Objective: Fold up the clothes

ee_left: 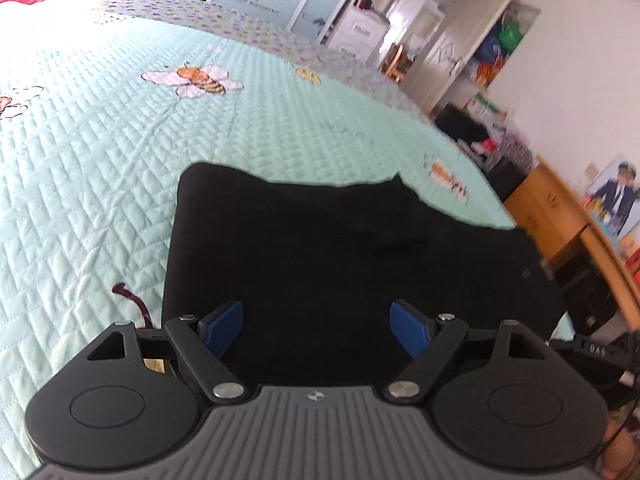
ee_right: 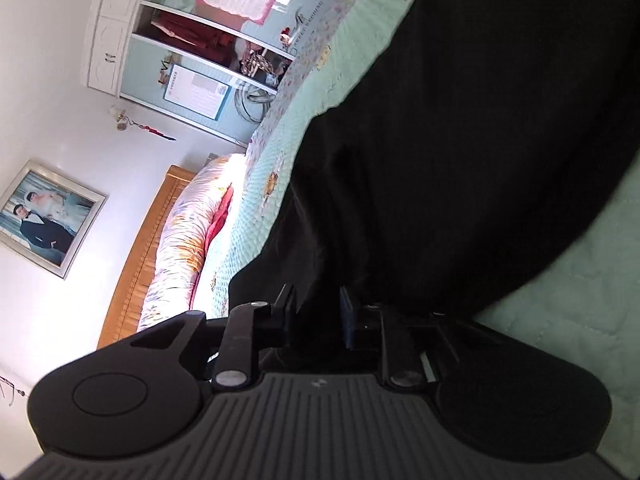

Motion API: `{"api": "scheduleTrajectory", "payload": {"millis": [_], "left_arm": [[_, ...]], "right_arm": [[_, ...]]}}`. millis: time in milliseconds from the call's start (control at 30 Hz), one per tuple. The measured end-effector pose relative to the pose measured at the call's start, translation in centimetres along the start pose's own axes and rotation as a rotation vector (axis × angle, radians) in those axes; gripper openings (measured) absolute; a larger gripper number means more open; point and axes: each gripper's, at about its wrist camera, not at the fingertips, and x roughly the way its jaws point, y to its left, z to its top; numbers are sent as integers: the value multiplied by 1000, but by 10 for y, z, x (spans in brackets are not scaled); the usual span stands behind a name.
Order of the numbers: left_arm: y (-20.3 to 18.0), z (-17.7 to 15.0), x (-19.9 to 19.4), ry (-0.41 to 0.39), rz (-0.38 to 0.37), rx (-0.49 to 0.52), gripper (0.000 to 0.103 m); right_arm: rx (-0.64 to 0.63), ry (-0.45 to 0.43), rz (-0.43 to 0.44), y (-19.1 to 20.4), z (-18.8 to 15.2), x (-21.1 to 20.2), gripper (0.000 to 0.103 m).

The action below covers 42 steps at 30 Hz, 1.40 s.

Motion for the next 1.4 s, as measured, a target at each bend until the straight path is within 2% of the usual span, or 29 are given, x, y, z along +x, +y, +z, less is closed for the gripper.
{"api": "scheduleTrajectory", "payload": {"millis": [67,100,133,300,400,533,667,833,900,1033,1200,1400], "left_arm": [[6,6,-11,-37,16,-37,83],[10,8,-18,-54,31,-53,83],[13,9,-23,-58,45,-57,83],[27,1,-50,-73,97,-72,83],[24,-10,-56,-49,121,-17,83],[9,-19,-57,-19,133,122,83],[-16,-35,-61,-6,169,369,83],[-38,-69,-58,-2,219,609,83],[-47,-84,-51,0,266,725,84],[-56,-102,-34,19,350,892,84],[-63,-107,-29,-16,428,1023,84],[-66,-103,-28,-12,499,1101,84]], "right_arm": [[30,-47,24,2,2,-9,48],[48,-69,31,2,3,-14,64],[47,-80,16,1,4,-17,72],[79,-104,-44,-7,5,-21,72],[108,-91,-41,-11,0,-18,72],[126,-74,-41,-8,1,-12,73],[170,-83,-17,-15,0,-12,74],[155,-75,-16,-15,-1,-8,74],[153,-74,-14,-15,-1,-7,74],[149,-73,-7,-16,-2,-8,74],[149,-74,0,-16,-2,-9,74],[156,-74,8,-17,-3,-11,74]]}}
